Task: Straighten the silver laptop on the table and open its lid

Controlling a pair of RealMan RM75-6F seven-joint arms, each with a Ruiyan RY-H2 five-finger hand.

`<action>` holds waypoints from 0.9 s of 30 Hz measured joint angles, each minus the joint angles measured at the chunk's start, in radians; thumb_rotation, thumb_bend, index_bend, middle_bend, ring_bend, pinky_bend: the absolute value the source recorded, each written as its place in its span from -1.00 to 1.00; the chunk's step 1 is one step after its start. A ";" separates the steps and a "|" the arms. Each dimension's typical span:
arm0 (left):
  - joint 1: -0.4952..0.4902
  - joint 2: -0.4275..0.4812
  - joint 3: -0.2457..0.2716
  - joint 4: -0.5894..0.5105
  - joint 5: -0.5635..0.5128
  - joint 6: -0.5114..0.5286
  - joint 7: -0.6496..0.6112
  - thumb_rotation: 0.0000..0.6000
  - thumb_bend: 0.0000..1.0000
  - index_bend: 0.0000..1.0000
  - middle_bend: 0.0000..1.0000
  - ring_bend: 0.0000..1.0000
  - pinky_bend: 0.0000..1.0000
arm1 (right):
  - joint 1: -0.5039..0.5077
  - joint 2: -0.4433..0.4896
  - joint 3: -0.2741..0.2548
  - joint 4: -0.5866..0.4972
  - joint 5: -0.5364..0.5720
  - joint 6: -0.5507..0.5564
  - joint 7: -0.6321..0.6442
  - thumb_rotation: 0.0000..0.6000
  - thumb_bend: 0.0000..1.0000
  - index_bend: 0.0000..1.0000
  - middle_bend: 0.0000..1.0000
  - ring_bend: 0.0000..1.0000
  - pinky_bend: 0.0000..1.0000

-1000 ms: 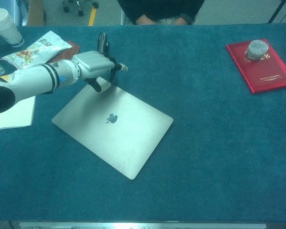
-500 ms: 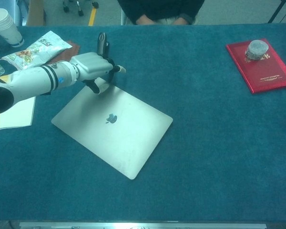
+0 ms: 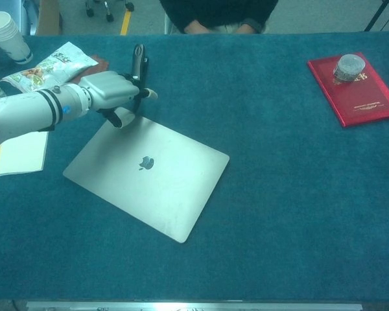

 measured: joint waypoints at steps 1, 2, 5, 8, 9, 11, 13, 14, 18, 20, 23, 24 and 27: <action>0.004 0.003 0.002 -0.004 -0.002 0.003 0.001 0.62 0.09 -0.83 -0.27 -0.81 -0.88 | 0.000 0.000 0.000 -0.002 -0.001 0.002 -0.001 1.00 -0.81 -0.99 -0.80 -0.99 -0.53; 0.007 0.006 0.004 -0.007 -0.003 0.005 0.002 0.61 0.09 -0.83 -0.27 -0.81 -0.88 | -0.001 0.001 0.000 -0.004 -0.002 0.003 -0.003 1.00 -0.81 -0.99 -0.80 -0.99 -0.53; 0.014 0.015 0.010 -0.012 -0.007 0.009 0.008 0.58 0.09 -0.83 -0.27 -0.81 -0.88 | -0.002 0.002 0.001 -0.011 -0.005 0.009 -0.004 1.00 -0.81 -0.99 -0.80 -0.99 -0.53; 0.021 0.026 0.014 -0.024 -0.012 0.017 0.014 0.54 0.09 -0.83 -0.27 -0.81 -0.88 | -0.004 0.003 0.000 -0.017 -0.007 0.011 -0.007 1.00 -0.81 -0.99 -0.80 -0.99 -0.53; 0.024 0.031 0.015 -0.028 -0.014 0.021 0.016 0.55 0.09 -0.83 -0.27 -0.81 -0.88 | -0.004 0.003 0.000 -0.018 -0.008 0.012 -0.008 1.00 -0.81 -0.99 -0.80 -0.99 -0.53; 0.029 0.038 0.017 -0.034 -0.016 0.025 0.017 0.54 0.09 -0.83 -0.27 -0.81 -0.88 | -0.004 0.003 0.000 -0.021 -0.010 0.013 -0.009 1.00 -0.81 -0.99 -0.80 -0.99 -0.53; 0.035 0.045 0.019 -0.039 -0.017 0.030 0.019 0.53 0.09 -0.83 -0.27 -0.81 -0.88 | -0.004 0.003 0.000 -0.023 -0.011 0.014 -0.010 1.00 -0.81 -0.99 -0.80 -0.99 -0.53; 0.037 0.048 0.021 -0.041 -0.018 0.031 0.020 0.54 0.09 -0.83 -0.27 -0.81 -0.88 | -0.004 0.002 0.000 -0.024 -0.011 0.014 -0.010 1.00 -0.81 -0.99 -0.80 -0.99 -0.53; 0.049 0.063 0.027 -0.050 -0.020 0.039 0.021 0.49 0.09 -0.83 -0.28 -0.81 -0.88 | -0.004 0.001 0.000 -0.023 -0.011 0.014 -0.009 1.00 -0.81 -0.99 -0.80 -0.99 -0.53; 0.054 0.071 0.027 -0.058 -0.022 0.044 0.020 0.46 0.09 -0.83 -0.28 -0.81 -0.88 | -0.004 -0.001 0.001 -0.023 -0.011 0.014 -0.008 1.00 -0.81 -0.99 -0.80 -0.99 -0.53; 0.063 0.089 0.025 -0.073 -0.023 0.058 0.016 0.46 0.09 -0.83 -0.28 -0.81 -0.88 | -0.001 -0.002 0.001 -0.022 -0.012 0.010 -0.007 1.00 -0.81 -0.99 -0.80 -0.99 -0.53; 0.067 0.098 0.024 -0.081 -0.023 0.064 0.013 0.44 0.09 -0.83 -0.28 -0.81 -0.88 | 0.000 -0.002 0.001 -0.022 -0.013 0.010 -0.006 1.00 -0.81 -0.99 -0.80 -0.99 -0.53; 0.079 0.118 0.020 -0.100 -0.022 0.083 0.006 0.40 0.09 -0.83 -0.29 -0.81 -0.88 | 0.002 -0.005 -0.001 -0.022 -0.018 0.005 0.000 1.00 -0.81 -0.99 -0.80 -0.99 -0.53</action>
